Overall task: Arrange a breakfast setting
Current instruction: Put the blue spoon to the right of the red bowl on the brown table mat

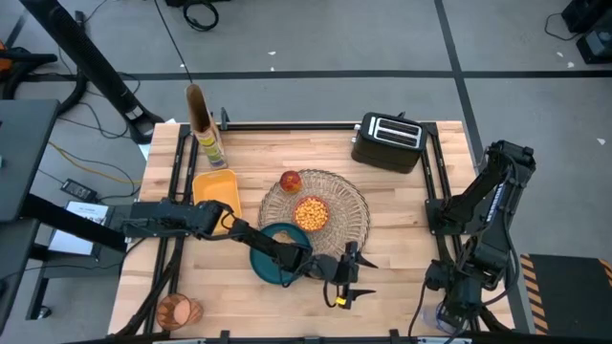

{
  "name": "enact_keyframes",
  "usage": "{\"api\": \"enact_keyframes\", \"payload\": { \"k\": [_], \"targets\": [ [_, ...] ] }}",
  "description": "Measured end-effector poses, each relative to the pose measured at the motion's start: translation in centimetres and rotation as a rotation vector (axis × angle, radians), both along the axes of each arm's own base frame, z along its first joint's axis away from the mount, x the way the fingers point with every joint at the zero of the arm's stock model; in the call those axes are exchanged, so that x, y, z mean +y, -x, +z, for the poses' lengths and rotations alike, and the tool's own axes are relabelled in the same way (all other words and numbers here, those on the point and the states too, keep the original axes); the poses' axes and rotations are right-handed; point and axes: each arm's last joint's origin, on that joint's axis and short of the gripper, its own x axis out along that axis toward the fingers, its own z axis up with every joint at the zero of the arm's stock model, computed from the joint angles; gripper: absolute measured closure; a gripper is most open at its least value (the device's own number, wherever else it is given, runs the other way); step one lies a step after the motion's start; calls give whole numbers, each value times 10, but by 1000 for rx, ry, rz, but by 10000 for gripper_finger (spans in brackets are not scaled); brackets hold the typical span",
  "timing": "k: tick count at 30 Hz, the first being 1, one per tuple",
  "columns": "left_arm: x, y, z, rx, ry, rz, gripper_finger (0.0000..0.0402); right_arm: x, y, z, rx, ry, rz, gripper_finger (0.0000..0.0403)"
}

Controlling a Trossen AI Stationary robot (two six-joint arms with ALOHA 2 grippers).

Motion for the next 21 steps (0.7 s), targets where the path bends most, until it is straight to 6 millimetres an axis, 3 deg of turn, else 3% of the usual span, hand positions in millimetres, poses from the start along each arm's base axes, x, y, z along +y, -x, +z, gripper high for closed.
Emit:
{"api": "enact_keyframes", "payload": {
  "k": [7,21],
  "targets": [
    [0,0,0,3,-1,-1,83,0,-2,1,-44,10,-18,336],
    [0,0,0,5,-2,-1,83,1,-2,1,-48,3,-18,363]
  ]
}}
